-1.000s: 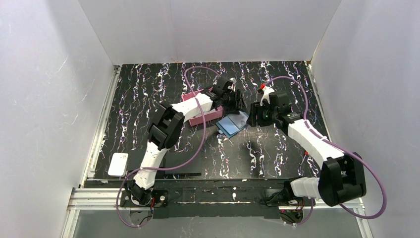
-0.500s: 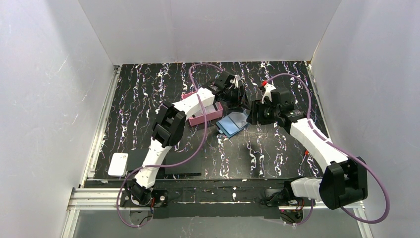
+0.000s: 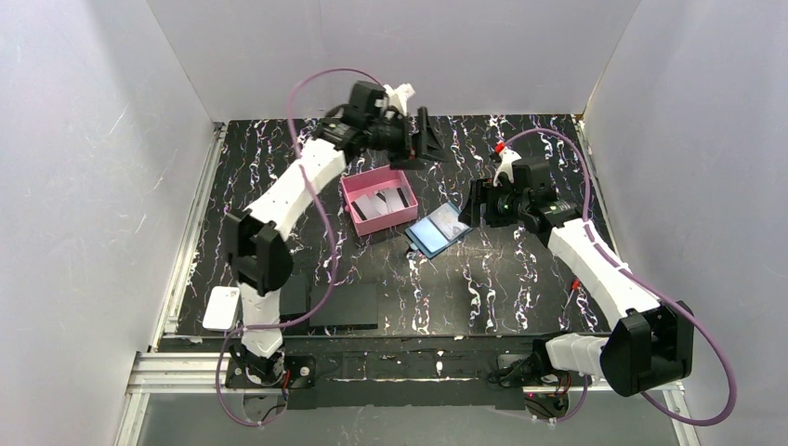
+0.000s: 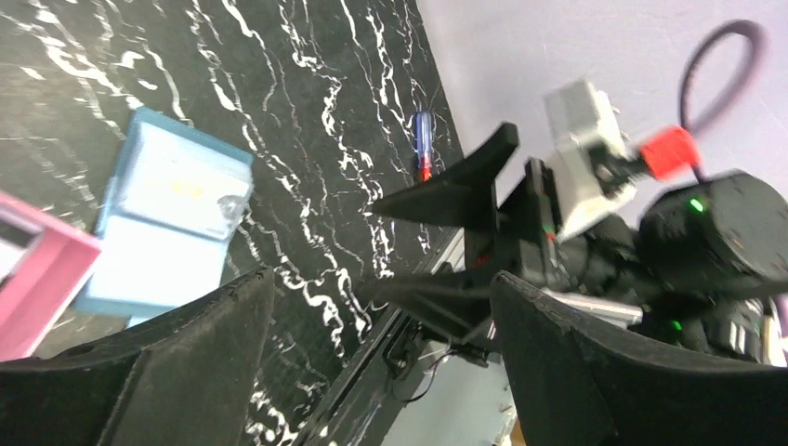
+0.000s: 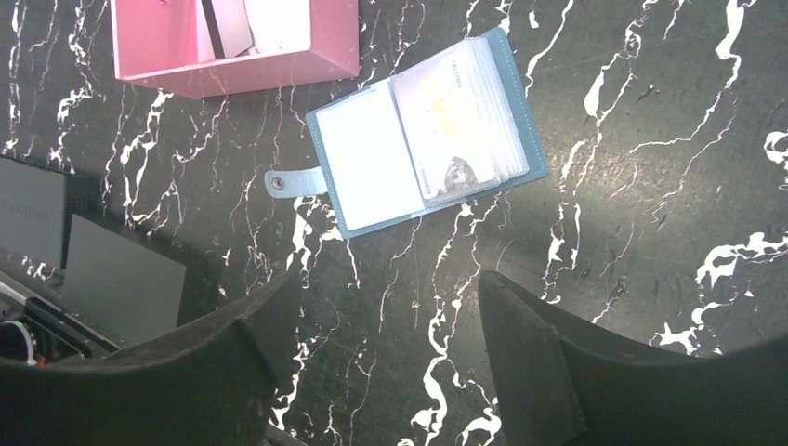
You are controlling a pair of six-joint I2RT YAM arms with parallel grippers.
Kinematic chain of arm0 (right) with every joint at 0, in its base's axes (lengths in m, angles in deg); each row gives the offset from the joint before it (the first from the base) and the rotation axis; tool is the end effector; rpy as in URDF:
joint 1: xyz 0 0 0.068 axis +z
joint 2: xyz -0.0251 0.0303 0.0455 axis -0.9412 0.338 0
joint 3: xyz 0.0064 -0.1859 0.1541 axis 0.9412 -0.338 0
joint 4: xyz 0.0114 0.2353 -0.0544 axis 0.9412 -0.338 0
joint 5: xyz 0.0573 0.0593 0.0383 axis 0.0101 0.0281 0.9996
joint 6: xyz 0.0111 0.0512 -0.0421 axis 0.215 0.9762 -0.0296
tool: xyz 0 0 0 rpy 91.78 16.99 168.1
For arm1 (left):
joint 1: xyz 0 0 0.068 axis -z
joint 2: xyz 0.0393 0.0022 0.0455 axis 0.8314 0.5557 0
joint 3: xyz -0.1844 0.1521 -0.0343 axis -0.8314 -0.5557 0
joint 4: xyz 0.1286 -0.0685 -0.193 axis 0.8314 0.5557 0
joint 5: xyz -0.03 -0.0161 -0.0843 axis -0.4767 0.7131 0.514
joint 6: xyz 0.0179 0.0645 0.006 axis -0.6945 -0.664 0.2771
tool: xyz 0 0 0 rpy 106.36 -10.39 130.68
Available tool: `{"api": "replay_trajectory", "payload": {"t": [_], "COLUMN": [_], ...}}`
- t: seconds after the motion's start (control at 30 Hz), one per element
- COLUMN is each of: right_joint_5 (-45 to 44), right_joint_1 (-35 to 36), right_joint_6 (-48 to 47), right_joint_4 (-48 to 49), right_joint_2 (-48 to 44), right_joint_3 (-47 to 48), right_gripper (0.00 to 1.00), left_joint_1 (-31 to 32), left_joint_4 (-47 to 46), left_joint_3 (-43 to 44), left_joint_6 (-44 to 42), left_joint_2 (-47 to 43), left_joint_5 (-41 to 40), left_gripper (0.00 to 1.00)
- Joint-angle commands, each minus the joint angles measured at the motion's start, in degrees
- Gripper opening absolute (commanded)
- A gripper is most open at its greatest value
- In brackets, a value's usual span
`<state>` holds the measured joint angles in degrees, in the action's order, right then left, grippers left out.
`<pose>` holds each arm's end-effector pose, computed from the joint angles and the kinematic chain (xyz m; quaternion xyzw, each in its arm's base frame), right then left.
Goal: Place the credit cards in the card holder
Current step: Pick up the credit card from the storage box.
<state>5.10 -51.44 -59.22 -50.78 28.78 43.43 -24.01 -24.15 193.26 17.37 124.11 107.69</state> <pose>0.2559 0.0993 0.2586 -0.0884 0.8898 0.2152 0.3926 0.3635 -0.2668 0.3193 0.1148 0.8204 -0.5041 0.2440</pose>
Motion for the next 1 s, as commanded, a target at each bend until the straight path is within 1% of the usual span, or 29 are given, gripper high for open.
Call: {"api": "replay_trajectory", "payload": {"t": [0.0, 0.07, 0.13, 0.2, 0.3, 0.37, 0.43, 0.47, 0.5, 0.53, 0.57, 0.63, 0.67, 0.7, 0.73, 0.77, 0.83, 0.87, 0.97], "right_joint_5": [2.01, 2.29, 2.11, 1.38, 0.7, 0.19, -0.13, -0.12, -0.12, 0.57, 0.82, 1.09, 1.26, 1.94, 2.27, 2.49, 2.59, 2.77, 2.34], "right_joint_1": [-0.18, -0.18, -0.18, -0.18, -0.18, -0.18, -0.26, -0.26, -0.26, -0.26, -0.35, -0.78, -0.95, -1.18, -1.31, -1.4, -1.49, -1.49, -1.49], "right_joint_6": [2.38, 3.73, 5.03, 6.75, 7.26, 6.19, 4.89, 4.41, 4.09, 3.65, 2.98, 0.43, 0.11, 0.06, 0.06, 0.15, 0.1, 0.04, -0.31], "right_joint_4": [1.48, 0.27, -1.64, -3.32, -7.08, -10.87, -16.29, -18.25, -21.31, -22.7, -23.28, -26.25, -26.68, -26.33, -26.18, -25.8, -25.47, -25.41, -25.58], "right_joint_2": [-0.06, 1.39, 2.92, 4.27, 5.5, 6.0, 6.81, 7.62, 8.62, 9.47, 10.4, 14.48, 15.77, 16.36, 17.03, 17.55, 18.25, 18.35, 17.75], "right_joint_3": [3.51, 4.99, 6.92, 8.73, 11.79, 14.06, 16.78, 18.29, 20.09, 21.37, 22.88, 29.02, 30.16, 30.24, 30.32, 30.24, 30.39, 30.44, 29.76], "right_gripper": [0.81, 0.84, 0.84, 0.84, 0.84, 0.85, 0.85, 0.85, 0.85, 0.85, 0.85, 0.85, 0.85, 0.85, 0.85, 0.85, 0.85, 0.85, 0.85], "left_joint_1": [-4.15, -5.34, -6.45, -7.42, -8.05, -8.05, -7.89, -7.55, -7.2, -7.18, -7.27, -7.71, -7.65, -7.68, -7.55, -7.61, -7.62, -7.62, -7.53], "left_joint_4": [10.54, 15.3, 15.24, 14.02, 12.69, 8.63, 3.53, 2.37, 2.94, 5.14, 8.37, 12.45, 15.53, 19.45, 26.57, 31.06, 36.11, 38.41, 41.29], "left_joint_3": [-2.34, -1.73, -3.91, -6.58, -8.92, -11.6, -13.6, -14.21, -13.36, -11.61, -9.26, -4.39, -0.86, 3.29, 8.29, 11.09, 12.64, 13.58, 13.76], "left_joint_6": [-13.41, -18.13, -17.7, -13.98, -5.6, 0.11, 4.24, 4.63, 3.12, 0.96, -1.21, -0.82, -0.19, 0.28, 3.03, 6.43, 9.93, 11.2, 12.02], "left_joint_2": [-7.53, -7.14, -6.68, -5.72, -3.3, -2.69, -2.92, -3.11, -2.78, -1.79, 0.09, 4.89, 7.63, 10.28, 13.77, 15.99, 18.29, 19.11, 19.8], "left_joint_5": [-0.17, -6.17, -11.38, -15.41, -17.26, -15.86, -14.83, -16.17, -18.7, -20.64, -22.42, -23.21, -24.41, -25.63, -30.38, -33.29, -35.73, -38.52, -41.37], "left_gripper": [0.86, 0.85, 0.83, 0.77, 0.69, 0.68, 0.69, 0.7, 0.69, 0.66, 0.6, 0.51, 0.47, 0.46, 0.45, 0.45, 0.46, 0.46, 0.49]}}
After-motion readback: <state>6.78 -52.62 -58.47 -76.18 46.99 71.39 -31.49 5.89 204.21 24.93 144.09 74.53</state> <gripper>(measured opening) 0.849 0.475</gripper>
